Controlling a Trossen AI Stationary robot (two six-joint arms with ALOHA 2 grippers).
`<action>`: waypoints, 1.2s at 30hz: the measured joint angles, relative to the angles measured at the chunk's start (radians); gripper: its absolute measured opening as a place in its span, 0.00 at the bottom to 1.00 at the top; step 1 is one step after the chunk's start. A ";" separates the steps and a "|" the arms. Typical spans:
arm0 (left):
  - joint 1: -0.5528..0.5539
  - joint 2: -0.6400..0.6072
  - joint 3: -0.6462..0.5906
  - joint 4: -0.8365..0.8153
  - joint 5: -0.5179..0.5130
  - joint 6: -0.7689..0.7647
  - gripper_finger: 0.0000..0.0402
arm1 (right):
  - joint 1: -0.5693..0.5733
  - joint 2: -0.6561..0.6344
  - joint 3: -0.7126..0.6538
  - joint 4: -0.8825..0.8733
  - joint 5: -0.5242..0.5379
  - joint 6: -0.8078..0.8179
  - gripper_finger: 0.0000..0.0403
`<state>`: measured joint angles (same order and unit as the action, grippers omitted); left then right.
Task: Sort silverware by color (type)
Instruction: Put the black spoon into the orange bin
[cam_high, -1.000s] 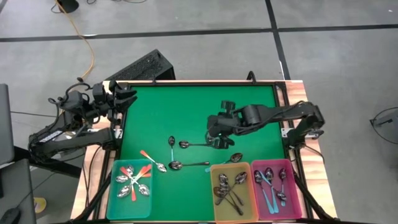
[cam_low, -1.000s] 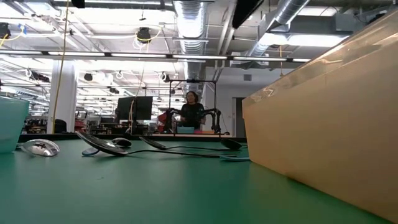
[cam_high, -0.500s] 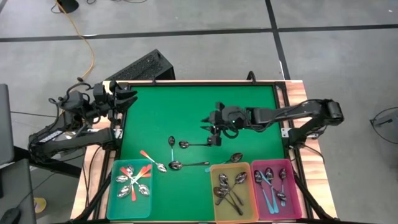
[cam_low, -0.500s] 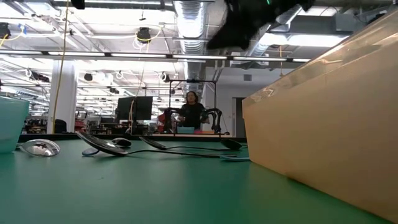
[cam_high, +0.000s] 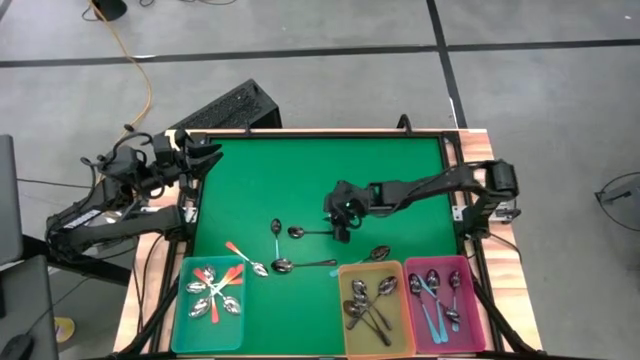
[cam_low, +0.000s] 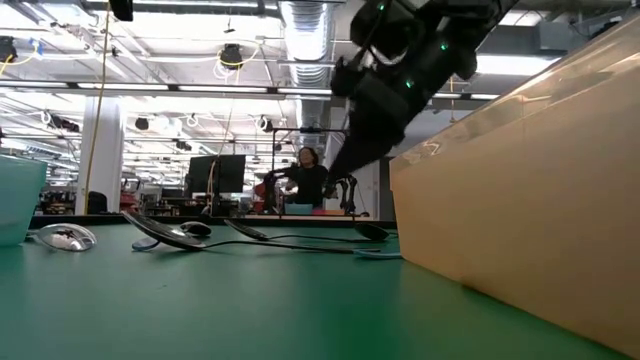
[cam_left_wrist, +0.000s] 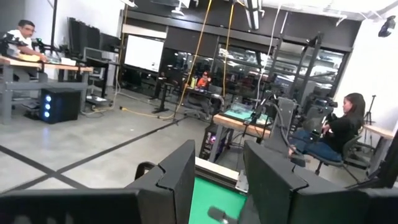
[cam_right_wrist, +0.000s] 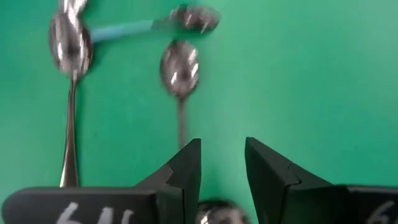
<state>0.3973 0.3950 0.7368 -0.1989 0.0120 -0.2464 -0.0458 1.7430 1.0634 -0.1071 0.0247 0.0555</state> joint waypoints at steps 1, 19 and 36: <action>0.000 0.000 0.000 0.000 0.000 0.002 0.30 | 0.005 0.023 0.000 0.006 -0.001 0.000 0.33; 0.000 0.036 0.000 0.001 -0.001 0.002 0.30 | 0.028 0.095 0.077 0.033 0.010 -0.002 0.50; 0.000 0.046 0.000 0.025 -0.001 -0.003 0.30 | 0.059 0.194 0.078 0.121 0.083 -0.057 0.49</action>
<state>0.3972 0.4408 0.7364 -0.1738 0.0113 -0.2493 0.0133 1.9370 1.1417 0.0141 0.1072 -0.0011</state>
